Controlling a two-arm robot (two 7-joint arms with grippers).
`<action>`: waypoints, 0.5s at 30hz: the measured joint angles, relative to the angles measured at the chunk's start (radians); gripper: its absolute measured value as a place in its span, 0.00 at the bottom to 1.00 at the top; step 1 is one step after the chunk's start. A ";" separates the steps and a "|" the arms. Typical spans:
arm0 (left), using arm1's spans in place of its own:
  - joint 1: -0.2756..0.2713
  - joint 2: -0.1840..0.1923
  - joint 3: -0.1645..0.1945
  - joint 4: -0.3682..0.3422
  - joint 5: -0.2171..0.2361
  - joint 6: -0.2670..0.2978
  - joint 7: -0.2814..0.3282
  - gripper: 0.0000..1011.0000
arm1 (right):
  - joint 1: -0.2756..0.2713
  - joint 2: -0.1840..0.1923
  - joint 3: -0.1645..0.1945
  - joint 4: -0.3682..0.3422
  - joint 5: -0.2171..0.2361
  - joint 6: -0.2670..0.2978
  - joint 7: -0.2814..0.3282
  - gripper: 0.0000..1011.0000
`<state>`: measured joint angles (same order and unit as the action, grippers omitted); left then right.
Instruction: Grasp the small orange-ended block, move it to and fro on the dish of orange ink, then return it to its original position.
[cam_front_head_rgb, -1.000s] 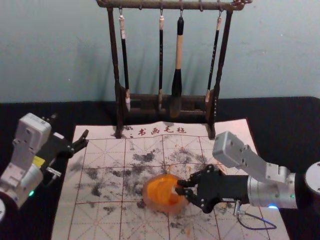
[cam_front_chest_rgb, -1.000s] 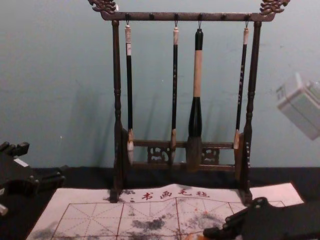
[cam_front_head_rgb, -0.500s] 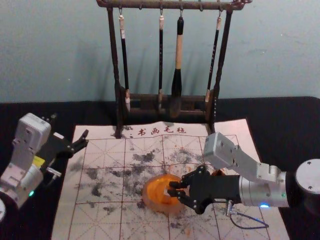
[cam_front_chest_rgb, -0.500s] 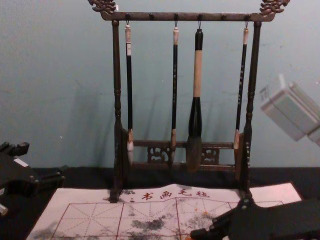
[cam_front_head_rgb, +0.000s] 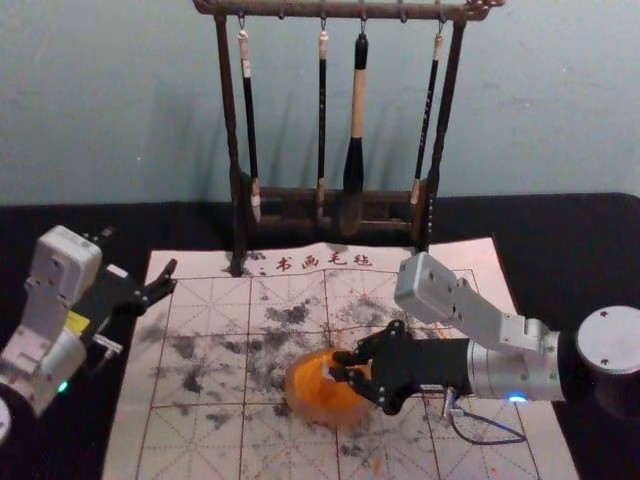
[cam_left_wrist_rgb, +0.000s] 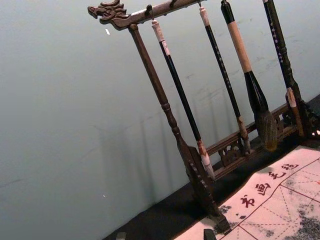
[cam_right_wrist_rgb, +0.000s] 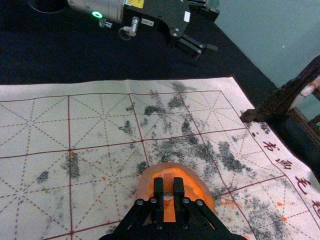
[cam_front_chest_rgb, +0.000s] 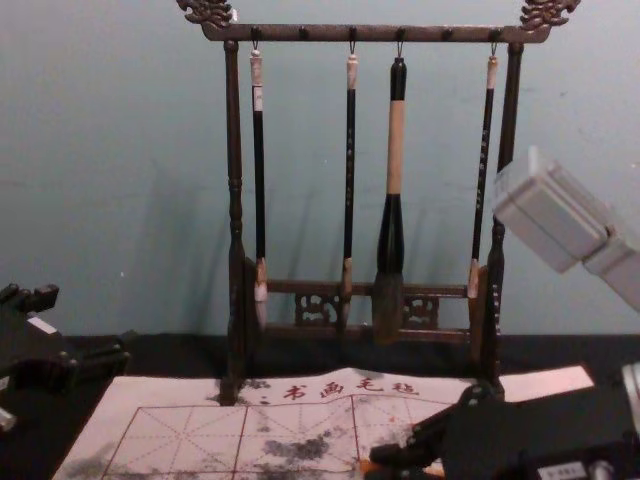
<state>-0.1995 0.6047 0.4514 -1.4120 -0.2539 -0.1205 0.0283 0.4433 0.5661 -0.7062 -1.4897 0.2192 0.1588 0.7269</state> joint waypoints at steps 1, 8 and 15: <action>0.000 0.000 0.000 0.000 0.000 0.000 0.000 0.99 | 0.001 -0.001 0.000 0.002 0.000 0.000 -0.001 0.08; 0.000 0.000 0.000 0.000 0.000 0.000 0.000 0.99 | 0.011 -0.009 0.002 0.019 -0.002 0.005 -0.009 0.08; 0.000 0.000 0.000 0.000 0.000 0.000 0.000 0.99 | 0.012 -0.006 0.010 0.023 -0.003 0.008 -0.016 0.08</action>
<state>-0.1995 0.6047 0.4514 -1.4119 -0.2539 -0.1205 0.0283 0.4554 0.5601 -0.6960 -1.4669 0.2159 0.1672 0.7109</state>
